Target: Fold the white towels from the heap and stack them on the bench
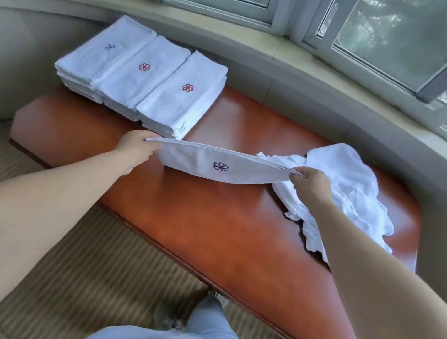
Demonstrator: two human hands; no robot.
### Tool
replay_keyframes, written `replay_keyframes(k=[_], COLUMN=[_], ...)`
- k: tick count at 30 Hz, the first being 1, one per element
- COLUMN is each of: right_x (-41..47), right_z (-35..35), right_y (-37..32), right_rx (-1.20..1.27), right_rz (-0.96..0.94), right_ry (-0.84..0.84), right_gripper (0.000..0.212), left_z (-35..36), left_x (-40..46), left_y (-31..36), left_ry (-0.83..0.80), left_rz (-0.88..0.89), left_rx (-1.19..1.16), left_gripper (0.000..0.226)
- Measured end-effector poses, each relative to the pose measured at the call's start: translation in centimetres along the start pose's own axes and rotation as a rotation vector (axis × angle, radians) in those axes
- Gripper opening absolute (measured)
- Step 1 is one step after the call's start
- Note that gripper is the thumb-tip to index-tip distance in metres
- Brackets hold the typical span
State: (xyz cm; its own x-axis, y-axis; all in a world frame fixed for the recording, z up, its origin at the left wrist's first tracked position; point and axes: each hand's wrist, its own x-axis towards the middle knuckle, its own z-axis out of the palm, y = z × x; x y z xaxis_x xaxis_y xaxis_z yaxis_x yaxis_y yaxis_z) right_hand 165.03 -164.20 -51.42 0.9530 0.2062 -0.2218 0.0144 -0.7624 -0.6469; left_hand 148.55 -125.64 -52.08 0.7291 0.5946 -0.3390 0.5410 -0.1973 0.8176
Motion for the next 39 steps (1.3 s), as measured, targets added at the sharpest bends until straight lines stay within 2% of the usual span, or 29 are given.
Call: replay_keyframes(k=[4, 6, 8, 10, 12, 14, 17, 20, 24, 30, 33, 36, 39], right_x=[-2.8, -4.6, -5.8, -6.2, -5.4, -3.7, -0.7, 1.2, 2.3, 3.3, 3.0, 2.3, 1.9], right_z=[2.0, 3.5, 4.8, 5.3, 5.2, 5.0, 5.3, 6.7, 9.2, 11.3, 12.4, 13.2, 14.0], right_y=[4.1, 7.1, 9.7, 10.9, 10.8, 10.0, 9.0, 9.1, 10.5, 12.9, 13.9, 14.9, 15.6], right_rx=[-0.258, -0.292, -0.315, -0.319, -0.286, -0.241, -0.201, -0.217, -0.260, -0.205, -0.087, 0.025, 0.056], right_rz=[0.054, 0.140, 0.252, 0.407, 0.494, 0.519, 0.461, 0.398, 0.316, 0.398, 0.464, 0.469, 0.420], right_ry=[-0.190, -0.336, -0.569, -0.799, -0.908, -0.885, -0.727, -0.568, -0.525, -0.424, -0.386, -0.387, -0.338], right_gripper=[0.015, 0.020, 0.018, 0.019, 0.017, 0.004, 0.014, 0.017, 0.022, 0.029, 0.034, 0.032, 0.023], left_z=[0.6, 1.3, 1.7, 1.7, 1.4, 1.4, 1.9, 3.1, 5.2, 7.9, 8.8, 9.5, 9.8], left_x=[-1.7, -2.9, -4.0, -4.3, -3.3, -1.7, 0.5, 1.5, 2.8, 5.7, 6.1, 6.2, 5.9], left_y=[-4.9, -8.3, -10.8, -11.9, -11.8, -11.0, -10.2, -10.3, -11.2, -12.9, -14.1, -15.7, -16.6], left_ry=[-0.197, -0.383, -0.625, -0.790, -0.806, -0.747, -0.615, -0.521, -0.455, -0.375, -0.307, -0.307, -0.274], left_rz=[-0.054, -0.163, -0.351, -0.491, -0.530, -0.523, -0.480, -0.404, -0.328, -0.273, -0.302, -0.406, -0.465], left_rx=[0.323, 0.455, 0.581, 0.630, 0.593, 0.520, 0.437, 0.434, 0.439, 0.523, 0.516, 0.410, 0.335], left_gripper=[0.015, 0.011, 0.009, 0.010, 0.012, 0.015, 0.019, 0.012, 0.018, 0.025, 0.020, 0.014, 0.023])
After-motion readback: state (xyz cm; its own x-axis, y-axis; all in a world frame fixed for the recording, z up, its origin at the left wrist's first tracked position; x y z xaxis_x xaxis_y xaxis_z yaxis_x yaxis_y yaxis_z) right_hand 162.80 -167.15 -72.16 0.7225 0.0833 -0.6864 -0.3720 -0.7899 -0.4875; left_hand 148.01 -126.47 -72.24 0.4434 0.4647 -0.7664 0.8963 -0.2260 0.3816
